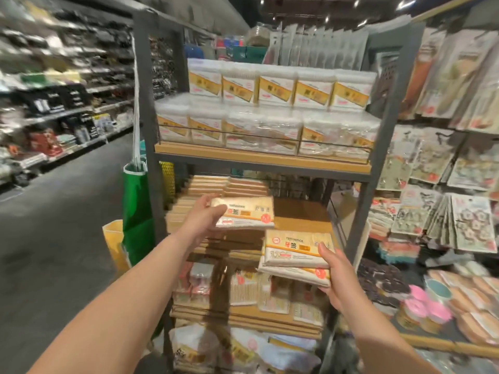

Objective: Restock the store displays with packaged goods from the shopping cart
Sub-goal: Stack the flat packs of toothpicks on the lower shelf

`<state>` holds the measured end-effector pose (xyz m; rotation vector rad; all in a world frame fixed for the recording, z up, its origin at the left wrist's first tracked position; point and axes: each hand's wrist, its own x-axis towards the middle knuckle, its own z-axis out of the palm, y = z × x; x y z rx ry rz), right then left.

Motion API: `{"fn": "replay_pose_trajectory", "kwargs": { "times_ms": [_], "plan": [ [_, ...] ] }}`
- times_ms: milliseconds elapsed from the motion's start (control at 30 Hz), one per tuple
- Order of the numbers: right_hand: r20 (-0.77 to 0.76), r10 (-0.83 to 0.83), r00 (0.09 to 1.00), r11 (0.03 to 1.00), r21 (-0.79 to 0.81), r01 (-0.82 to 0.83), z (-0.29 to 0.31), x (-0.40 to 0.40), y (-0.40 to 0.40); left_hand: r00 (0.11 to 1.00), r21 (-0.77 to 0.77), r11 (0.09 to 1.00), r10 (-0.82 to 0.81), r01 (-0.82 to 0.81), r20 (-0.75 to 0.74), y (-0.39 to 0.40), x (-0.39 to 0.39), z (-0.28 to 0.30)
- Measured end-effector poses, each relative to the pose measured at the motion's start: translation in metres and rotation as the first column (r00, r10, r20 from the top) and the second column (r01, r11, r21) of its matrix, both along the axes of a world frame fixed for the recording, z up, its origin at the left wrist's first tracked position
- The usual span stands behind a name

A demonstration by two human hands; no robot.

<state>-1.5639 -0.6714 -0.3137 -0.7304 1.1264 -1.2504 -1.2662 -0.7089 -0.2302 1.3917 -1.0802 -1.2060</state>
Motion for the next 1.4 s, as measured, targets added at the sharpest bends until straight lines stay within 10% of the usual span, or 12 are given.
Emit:
{"fn": "replay_pose_trajectory", "kwargs": {
  "times_ms": [700, 1000, 1400],
  "plan": [
    [-0.104, -0.049, 0.993, 0.994, 0.088, 0.059, -0.028, -0.011, -0.072, 0.913, 0.280, 0.932, -0.307, 0.231, 0.268, -0.140, 0.001, -0.010],
    [-0.109, -0.050, 0.993, 0.999, 0.010, 0.052, -0.020, -0.005, -0.069, 0.455, 0.153, 0.874, -0.381, 0.462, 0.805, -0.184, 0.015, -0.020],
    [-0.220, -0.114, 0.969, 0.992, -0.075, 0.100, 0.007, 0.026, -0.071, 0.184, 0.136, 0.899, -0.229, 0.416, 0.956, -0.186, 0.032, -0.034]
  ]
}}
